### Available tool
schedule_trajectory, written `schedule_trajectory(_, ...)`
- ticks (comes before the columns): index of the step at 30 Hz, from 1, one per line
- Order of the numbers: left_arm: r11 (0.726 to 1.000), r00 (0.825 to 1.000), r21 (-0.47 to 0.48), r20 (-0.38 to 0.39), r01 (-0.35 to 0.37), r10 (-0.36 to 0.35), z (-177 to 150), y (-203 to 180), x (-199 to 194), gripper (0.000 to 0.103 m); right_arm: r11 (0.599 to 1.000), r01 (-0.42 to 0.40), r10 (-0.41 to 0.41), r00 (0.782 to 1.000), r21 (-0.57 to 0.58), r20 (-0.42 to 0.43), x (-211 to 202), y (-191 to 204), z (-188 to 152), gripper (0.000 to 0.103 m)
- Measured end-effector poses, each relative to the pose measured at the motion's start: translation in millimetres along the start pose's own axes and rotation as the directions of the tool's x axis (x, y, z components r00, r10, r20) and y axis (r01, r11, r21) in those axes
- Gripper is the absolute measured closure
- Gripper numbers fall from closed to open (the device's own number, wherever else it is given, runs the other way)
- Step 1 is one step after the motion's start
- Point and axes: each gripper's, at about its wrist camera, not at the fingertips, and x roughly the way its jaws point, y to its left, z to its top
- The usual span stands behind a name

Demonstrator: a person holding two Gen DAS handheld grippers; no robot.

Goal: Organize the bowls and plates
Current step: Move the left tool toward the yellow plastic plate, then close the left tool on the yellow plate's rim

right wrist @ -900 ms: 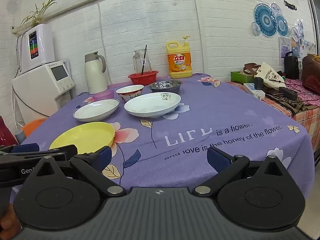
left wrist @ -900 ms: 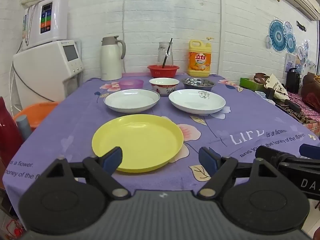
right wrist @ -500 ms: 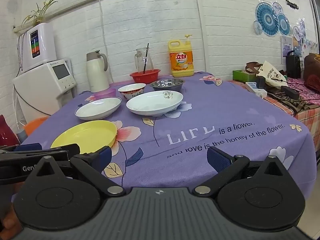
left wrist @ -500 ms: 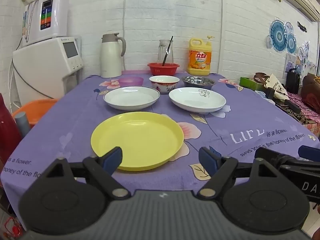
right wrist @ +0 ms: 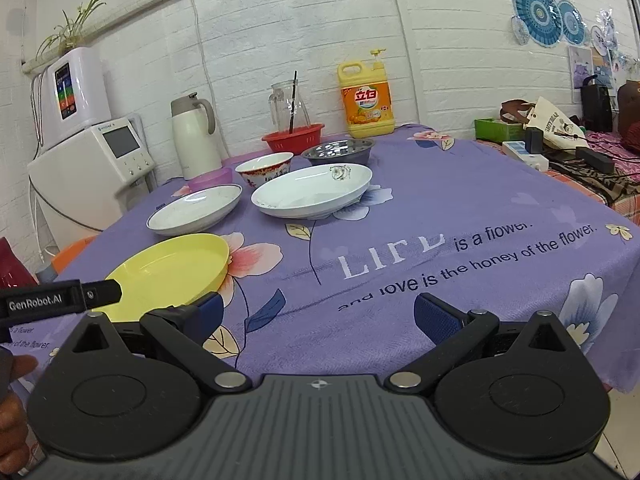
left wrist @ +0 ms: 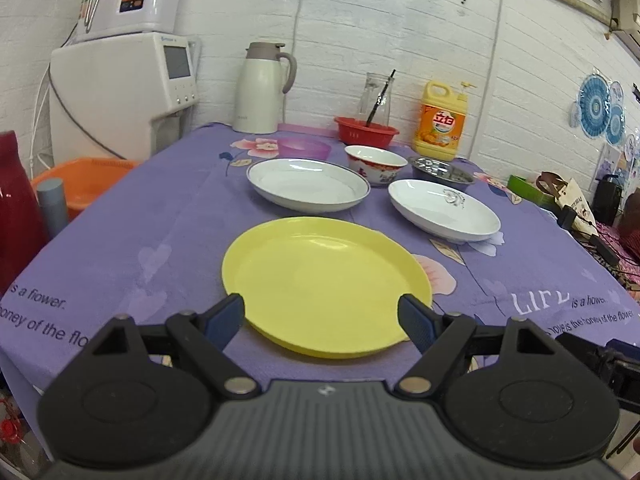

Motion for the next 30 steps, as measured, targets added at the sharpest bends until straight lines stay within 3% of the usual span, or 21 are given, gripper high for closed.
schedule_trajectory(17,0.997,0.992,0.000,-0.099,-0.072,0.072,52.2,25.3,67.0,0.022,0.988,-0.140,0.128,0.979,-0.070,-0.161,93.2,42.4,44.0,0.000)
schedule_trajectory(30,0.999,0.983,0.009,-0.179,-0.051,0.051,50.9,37.7,101.8,0.023,0.969,-0.208,0.170,0.951,-0.130,-0.257,133.2,70.1,43.5,0.000)
